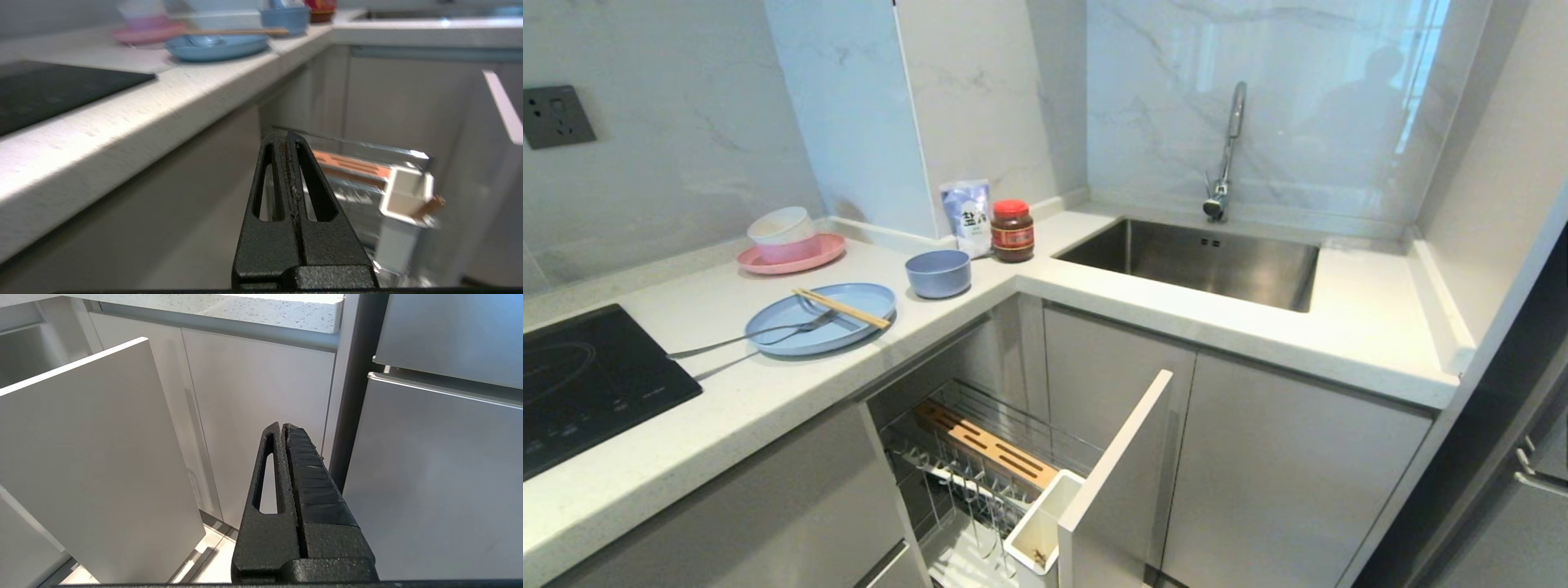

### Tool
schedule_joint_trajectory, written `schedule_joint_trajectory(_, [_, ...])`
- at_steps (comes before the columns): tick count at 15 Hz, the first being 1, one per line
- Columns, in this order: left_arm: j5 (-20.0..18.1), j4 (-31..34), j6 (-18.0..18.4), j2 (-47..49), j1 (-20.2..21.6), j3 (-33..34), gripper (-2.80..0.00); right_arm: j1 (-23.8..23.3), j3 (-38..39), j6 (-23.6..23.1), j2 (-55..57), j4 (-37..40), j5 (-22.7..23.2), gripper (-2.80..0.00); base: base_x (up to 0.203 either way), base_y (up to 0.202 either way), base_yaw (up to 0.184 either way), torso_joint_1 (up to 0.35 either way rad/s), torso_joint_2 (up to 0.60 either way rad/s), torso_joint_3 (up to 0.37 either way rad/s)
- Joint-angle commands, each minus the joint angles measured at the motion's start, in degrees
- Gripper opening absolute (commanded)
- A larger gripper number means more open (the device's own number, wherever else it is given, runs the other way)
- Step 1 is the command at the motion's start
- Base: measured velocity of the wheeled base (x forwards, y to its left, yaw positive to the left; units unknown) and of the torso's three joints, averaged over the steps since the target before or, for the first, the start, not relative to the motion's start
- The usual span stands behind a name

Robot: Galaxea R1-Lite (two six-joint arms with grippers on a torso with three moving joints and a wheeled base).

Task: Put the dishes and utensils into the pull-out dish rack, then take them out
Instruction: Pick up the bowl and place it in the cupboard

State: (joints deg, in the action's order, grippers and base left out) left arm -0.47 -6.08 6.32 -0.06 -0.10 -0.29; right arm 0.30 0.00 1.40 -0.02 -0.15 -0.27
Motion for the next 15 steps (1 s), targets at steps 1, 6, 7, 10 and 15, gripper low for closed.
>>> schedule_joint_trajectory(1, [-2.32, 3.42, -0.45, 0.06, 0.01, 1.62, -2.8, -0.04, 0.09, 0.0, -0.24, -0.02, 0.0, -2.8, 0.0, 0.0, 0.0, 0.0, 0.0, 0.0])
schedule_joint_trajectory(6, [-1.45, 2.83, -6.16, 0.06, 0.01, 1.7, -2.8, 0.03, 0.09, 0.0, -0.21, -0.02, 0.0, -2.8, 0.0, 0.0, 0.0, 0.0, 0.0, 0.0])
schedule_joint_trajectory(7, [-0.53, 2.83, -7.67, 0.06, 0.01, 1.7, -2.8, 0.0, 0.09, 0.0, -0.22, -0.02, 0.0, -2.8, 0.0, 0.0, 0.0, 0.0, 0.0, 0.0])
schedule_joint_trajectory(10, [1.26, 2.48, -10.28, 0.06, 0.05, 1.7, -2.8, -0.02, 0.09, 0.0, -0.18, -0.02, 0.0, -2.8, 0.0, 0.0, 0.0, 0.0, 0.0, 0.0])
schedule_joint_trajectory(15, [1.26, 2.48, -10.34, 0.06, 0.02, 1.7, -2.8, -0.02, 0.09, 0.0, -0.21, -0.02, 0.0, -2.8, 0.0, 0.0, 0.0, 0.0, 0.0, 0.0])
